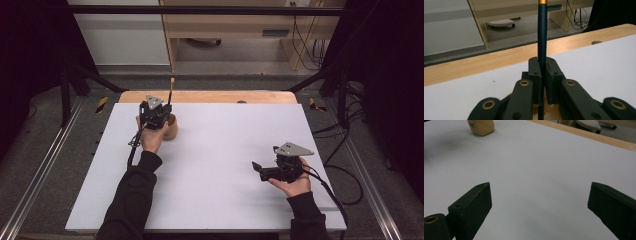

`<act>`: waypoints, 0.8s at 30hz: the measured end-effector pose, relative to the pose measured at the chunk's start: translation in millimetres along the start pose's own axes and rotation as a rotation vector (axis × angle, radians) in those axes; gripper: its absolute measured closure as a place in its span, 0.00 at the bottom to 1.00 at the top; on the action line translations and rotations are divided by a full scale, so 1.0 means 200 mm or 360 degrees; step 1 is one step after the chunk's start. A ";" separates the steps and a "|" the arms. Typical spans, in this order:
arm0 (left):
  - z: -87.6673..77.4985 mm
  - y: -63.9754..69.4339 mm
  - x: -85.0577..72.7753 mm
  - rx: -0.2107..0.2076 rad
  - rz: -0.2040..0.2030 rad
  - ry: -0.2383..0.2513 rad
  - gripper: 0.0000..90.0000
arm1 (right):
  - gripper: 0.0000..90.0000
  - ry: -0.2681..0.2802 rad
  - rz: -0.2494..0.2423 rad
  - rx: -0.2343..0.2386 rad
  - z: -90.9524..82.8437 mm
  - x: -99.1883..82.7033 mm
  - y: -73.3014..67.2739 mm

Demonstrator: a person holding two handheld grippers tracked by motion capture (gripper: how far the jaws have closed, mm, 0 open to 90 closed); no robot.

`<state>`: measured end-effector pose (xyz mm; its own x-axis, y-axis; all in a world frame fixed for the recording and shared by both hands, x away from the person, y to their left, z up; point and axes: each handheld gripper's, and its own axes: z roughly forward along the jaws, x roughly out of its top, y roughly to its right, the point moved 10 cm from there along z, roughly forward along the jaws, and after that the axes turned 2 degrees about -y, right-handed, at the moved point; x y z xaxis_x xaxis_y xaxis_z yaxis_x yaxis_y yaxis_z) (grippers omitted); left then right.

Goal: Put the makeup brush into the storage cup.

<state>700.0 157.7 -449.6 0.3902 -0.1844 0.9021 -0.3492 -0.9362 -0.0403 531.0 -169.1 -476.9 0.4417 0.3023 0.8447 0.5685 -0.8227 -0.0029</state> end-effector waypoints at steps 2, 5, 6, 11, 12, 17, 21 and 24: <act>0.00 0.00 -0.01 -0.0002 0.0006 -0.0004 0.93 | 0.06 -0.0001 0.0002 0.0001 0.00 0.00 0.00; 0.01 0.01 -0.02 -0.0002 0.0001 -0.0011 0.93 | 0.06 -0.0001 -0.0006 0.0001 0.00 0.00 0.00; 0.01 0.01 -0.03 -0.0004 0.0004 -0.0015 0.93 | 0.06 -0.0002 -0.0005 0.0001 0.00 0.00 0.00; 0.02 0.01 -0.05 -0.0005 0.0004 -0.0025 0.93 | 0.06 0.0000 -0.0005 0.0000 0.00 0.00 0.00; 0.02 0.01 -0.06 -0.0005 0.0004 -0.0022 0.93 | 0.06 -0.0001 -0.0007 0.0003 0.00 0.00 0.00; 0.02 0.02 -0.08 -0.0004 0.0002 -0.0034 0.93 | 0.06 -0.0001 -0.0010 0.0004 0.00 0.00 0.00; 0.02 0.03 -0.10 -0.0005 0.0012 -0.0040 0.93 | 0.06 -0.0002 -0.0013 0.0006 0.00 0.00 0.00; 0.02 0.03 -0.11 -0.0006 0.0015 -0.0053 0.93 | 0.06 -0.0002 -0.0016 0.0003 0.00 0.00 0.00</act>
<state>692.9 155.1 -471.8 0.4151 -0.2033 0.8868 -0.3560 -0.9333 -0.0472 530.2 -168.9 -477.2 0.4368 0.3109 0.8441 0.5743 -0.8186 0.0043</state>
